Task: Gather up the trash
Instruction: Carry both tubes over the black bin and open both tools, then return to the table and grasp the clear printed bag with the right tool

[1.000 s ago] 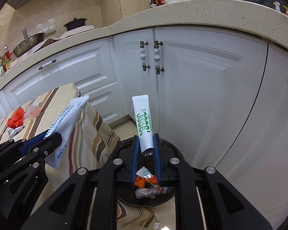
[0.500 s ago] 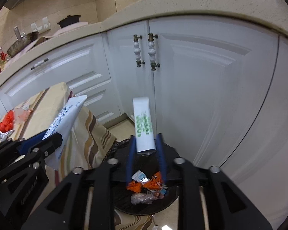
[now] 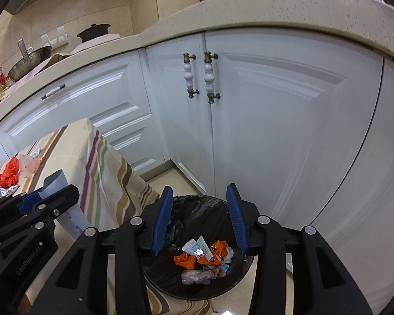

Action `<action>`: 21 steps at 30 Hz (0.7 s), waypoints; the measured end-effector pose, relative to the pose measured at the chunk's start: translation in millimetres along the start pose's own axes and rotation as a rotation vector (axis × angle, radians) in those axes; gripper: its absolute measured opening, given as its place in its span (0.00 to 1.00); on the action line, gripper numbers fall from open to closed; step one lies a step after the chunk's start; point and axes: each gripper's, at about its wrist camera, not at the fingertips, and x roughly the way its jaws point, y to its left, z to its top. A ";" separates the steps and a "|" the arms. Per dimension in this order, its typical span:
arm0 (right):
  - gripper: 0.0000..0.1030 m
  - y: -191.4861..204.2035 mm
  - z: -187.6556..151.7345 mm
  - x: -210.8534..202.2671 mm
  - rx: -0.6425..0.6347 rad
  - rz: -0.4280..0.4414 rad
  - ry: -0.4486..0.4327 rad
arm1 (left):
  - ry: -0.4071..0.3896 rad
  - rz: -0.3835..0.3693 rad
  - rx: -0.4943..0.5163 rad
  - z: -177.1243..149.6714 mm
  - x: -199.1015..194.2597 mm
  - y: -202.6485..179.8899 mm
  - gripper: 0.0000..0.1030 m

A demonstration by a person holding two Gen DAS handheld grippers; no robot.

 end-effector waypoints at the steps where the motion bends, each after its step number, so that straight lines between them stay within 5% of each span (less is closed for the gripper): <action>1: 0.42 3.0 1.7 -3.2 -0.003 0.006 -0.007 | -0.006 0.003 -0.005 1.1 -3.3 3.3 0.25; 5: 0.42 17.2 7.8 -10.3 -0.015 0.031 -0.025 | -0.029 0.032 -0.032 2.8 -21.3 24.9 0.36; 21: 0.43 147.9 16.3 -22.8 -0.169 0.232 -0.046 | -0.062 0.285 -0.201 -19.5 -81.7 174.6 0.41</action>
